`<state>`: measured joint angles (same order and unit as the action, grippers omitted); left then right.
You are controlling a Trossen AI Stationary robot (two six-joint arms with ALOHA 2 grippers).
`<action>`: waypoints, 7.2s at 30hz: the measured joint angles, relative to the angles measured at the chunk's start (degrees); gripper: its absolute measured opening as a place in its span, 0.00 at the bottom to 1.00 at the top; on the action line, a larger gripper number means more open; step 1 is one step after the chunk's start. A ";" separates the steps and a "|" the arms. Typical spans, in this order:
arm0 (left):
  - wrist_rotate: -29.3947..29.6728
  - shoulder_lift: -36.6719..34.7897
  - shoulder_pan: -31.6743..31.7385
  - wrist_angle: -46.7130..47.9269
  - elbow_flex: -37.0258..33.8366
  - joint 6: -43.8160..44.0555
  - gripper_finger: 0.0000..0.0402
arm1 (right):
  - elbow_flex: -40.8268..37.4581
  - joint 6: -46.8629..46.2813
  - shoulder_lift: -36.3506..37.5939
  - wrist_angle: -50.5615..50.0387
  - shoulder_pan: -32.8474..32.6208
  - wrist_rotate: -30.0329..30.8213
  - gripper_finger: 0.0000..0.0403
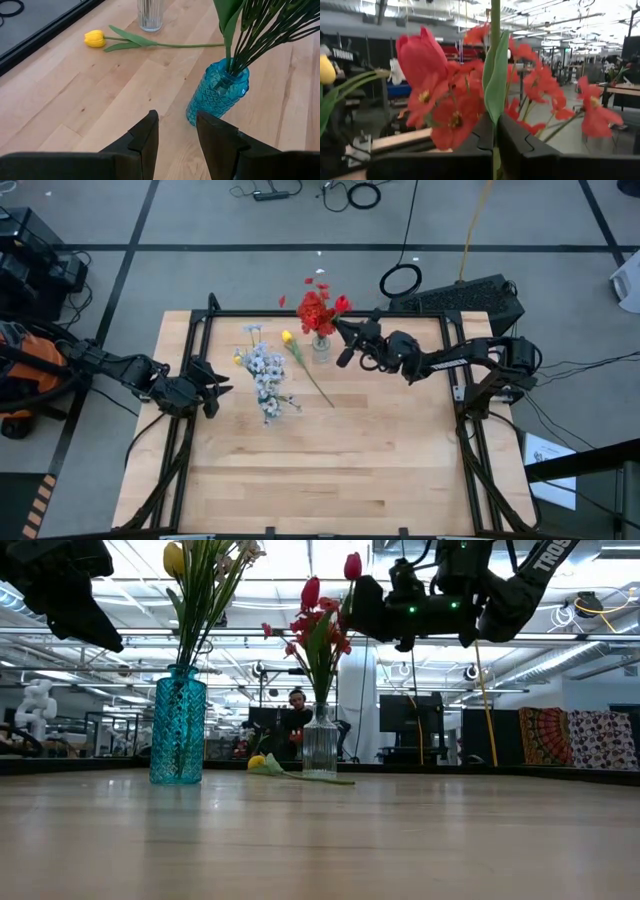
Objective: Sort flowers into vase by color
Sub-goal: Put the red flower into the transparent vase, then put the yellow flower into the blue vase
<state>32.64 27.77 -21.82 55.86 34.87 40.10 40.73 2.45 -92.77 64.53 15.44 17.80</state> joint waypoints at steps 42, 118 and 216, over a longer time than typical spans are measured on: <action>0.14 0.02 0.00 0.26 0.00 0.00 0.35 | 0.00 -5.01 21.96 -36.55 -4.03 1.66 0.43; 0.46 0.02 0.00 0.42 0.00 0.07 0.35 | 38.83 -36.93 -26.25 -103.45 -18.17 -13.76 0.03; -0.07 0.02 0.00 0.14 0.00 -0.46 0.35 | 38.45 -40.36 -20.28 -65.70 -37.27 -5.50 0.00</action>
<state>32.58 27.79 -21.82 56.00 34.87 39.64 79.18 -37.90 -113.05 -1.17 -21.83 12.31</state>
